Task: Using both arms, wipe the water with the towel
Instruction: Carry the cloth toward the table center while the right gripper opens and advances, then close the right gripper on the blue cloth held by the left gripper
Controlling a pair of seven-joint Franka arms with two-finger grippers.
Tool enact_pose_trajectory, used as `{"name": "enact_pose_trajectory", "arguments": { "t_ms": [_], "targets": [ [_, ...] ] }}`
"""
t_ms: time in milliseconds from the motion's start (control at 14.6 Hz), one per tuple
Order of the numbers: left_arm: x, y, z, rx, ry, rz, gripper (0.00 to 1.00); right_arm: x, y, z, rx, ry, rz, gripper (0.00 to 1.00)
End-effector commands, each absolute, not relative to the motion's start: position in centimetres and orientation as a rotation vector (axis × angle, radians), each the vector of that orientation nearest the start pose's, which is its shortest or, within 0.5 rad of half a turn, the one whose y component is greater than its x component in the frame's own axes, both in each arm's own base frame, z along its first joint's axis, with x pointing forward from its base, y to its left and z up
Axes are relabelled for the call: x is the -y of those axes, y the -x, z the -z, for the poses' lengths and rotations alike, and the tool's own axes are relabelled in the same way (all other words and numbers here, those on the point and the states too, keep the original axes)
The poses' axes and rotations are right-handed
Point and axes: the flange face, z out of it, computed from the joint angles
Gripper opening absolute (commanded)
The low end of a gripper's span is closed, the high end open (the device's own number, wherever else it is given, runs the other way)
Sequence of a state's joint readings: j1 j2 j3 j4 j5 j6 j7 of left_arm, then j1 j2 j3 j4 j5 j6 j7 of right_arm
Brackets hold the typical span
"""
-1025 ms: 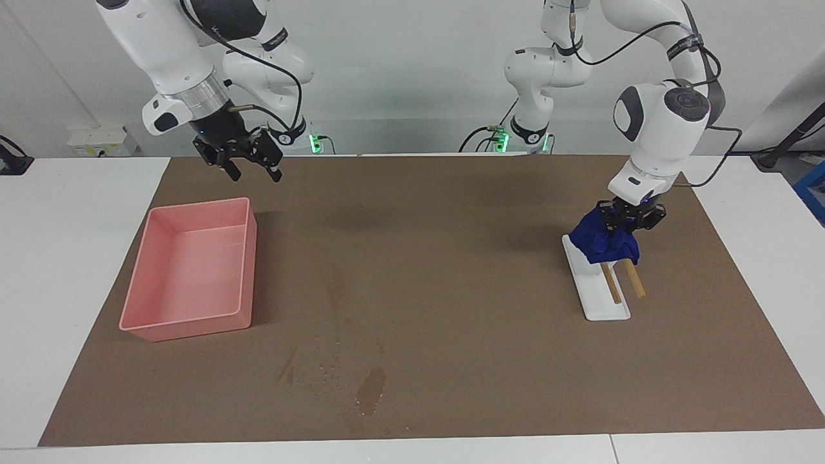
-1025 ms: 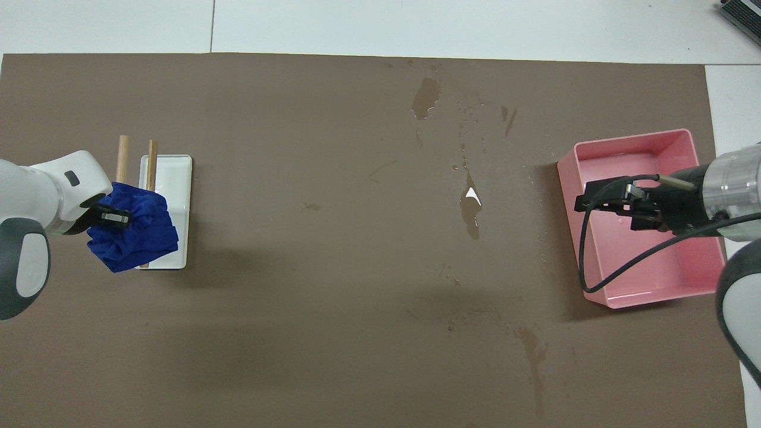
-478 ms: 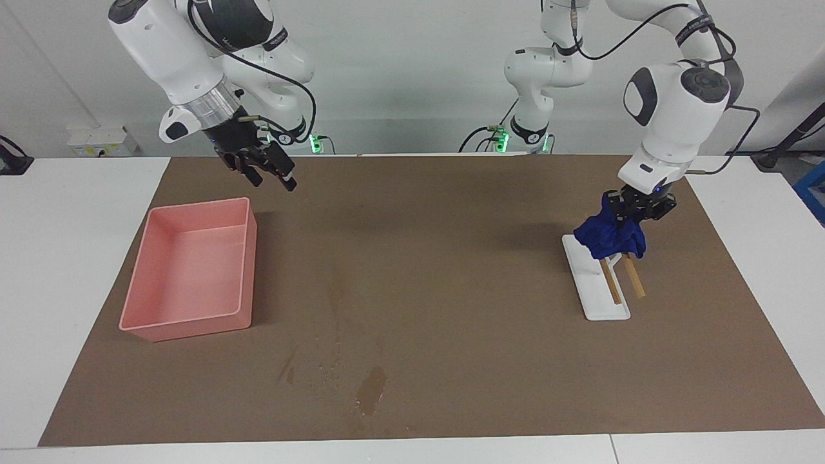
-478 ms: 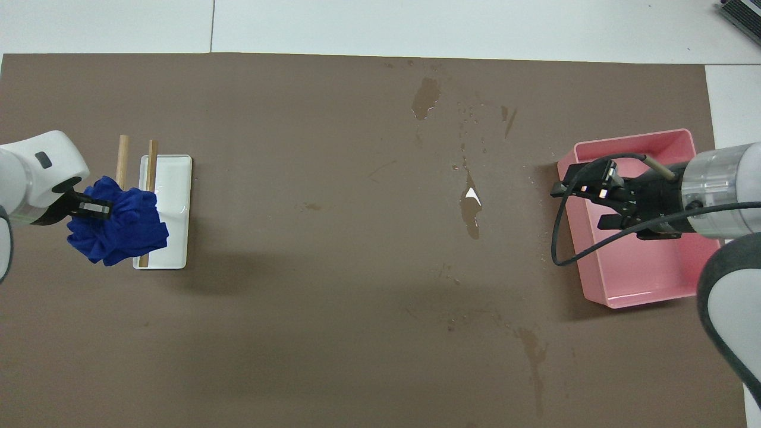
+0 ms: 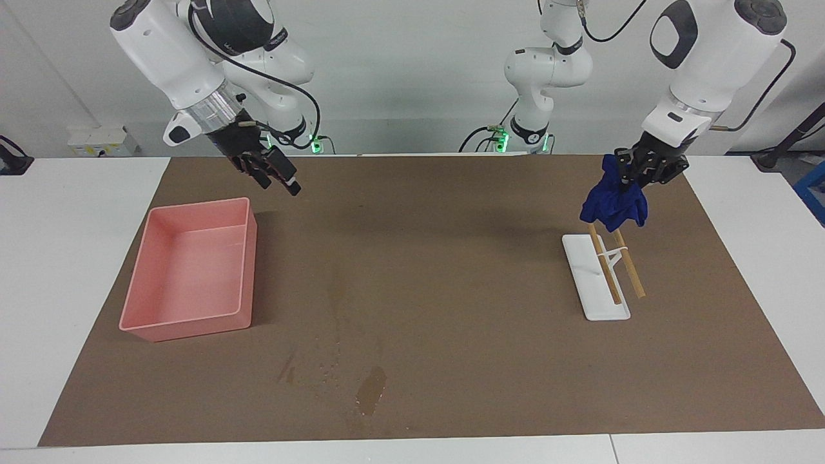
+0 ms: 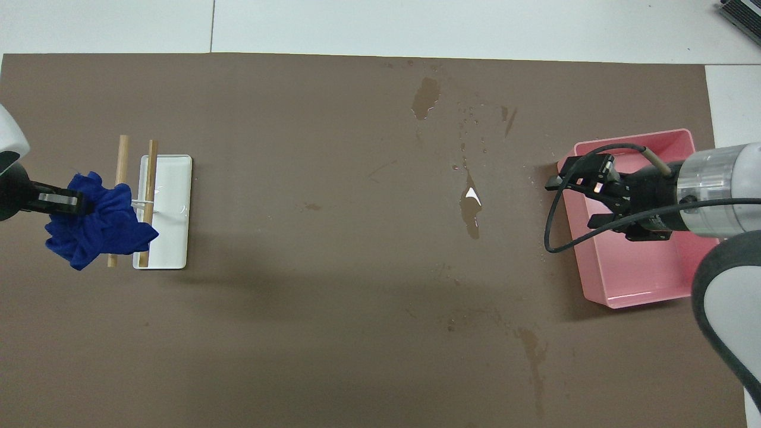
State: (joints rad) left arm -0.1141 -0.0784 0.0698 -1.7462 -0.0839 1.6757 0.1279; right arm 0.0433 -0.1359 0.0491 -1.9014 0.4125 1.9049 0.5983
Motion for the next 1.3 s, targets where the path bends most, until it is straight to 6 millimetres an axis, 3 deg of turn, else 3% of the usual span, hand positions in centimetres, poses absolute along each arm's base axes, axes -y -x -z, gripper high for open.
{"name": "enact_pose_trajectory", "arguments": {
  "t_ms": [0, 205, 342, 683, 888, 1230],
  "targets": [
    [6.6, -53.6, -61.0, -0.184, 3.279, -0.006, 0.0, -11.2, -52.1, -57.7, -0.907, 2.528, -0.046, 1.0],
    [12.4, -52.8, -61.9, -0.085, 3.317, -0.019, 0.0, -16.8, -51.4, -57.0, -1.092, 2.412, -0.068, 1.0],
    [15.7, -52.1, -62.4, -0.045, 3.319, -0.018, 0.0, -19.3, -51.1, -56.7, -1.162, 2.336, -0.097, 1.0],
    [22.9, -50.0, -62.5, 0.043, 3.361, -0.032, 0.0, -21.1, -51.7, -55.2, -1.35, 2.134, -0.288, 1.0],
    [27.0, -48.7, -63.0, 0.112, 3.384, 0.024, 0.0, -21.4, -51.8, -55.6, -1.378, 2.029, -0.372, 1.0],
    [31.4, -47.4, -63.7, 0.244, 3.436, 0.144, 0.0, -22.3, -51.9, -56.2, -1.441, 1.832, -0.549, 1.0]
  ]
}}
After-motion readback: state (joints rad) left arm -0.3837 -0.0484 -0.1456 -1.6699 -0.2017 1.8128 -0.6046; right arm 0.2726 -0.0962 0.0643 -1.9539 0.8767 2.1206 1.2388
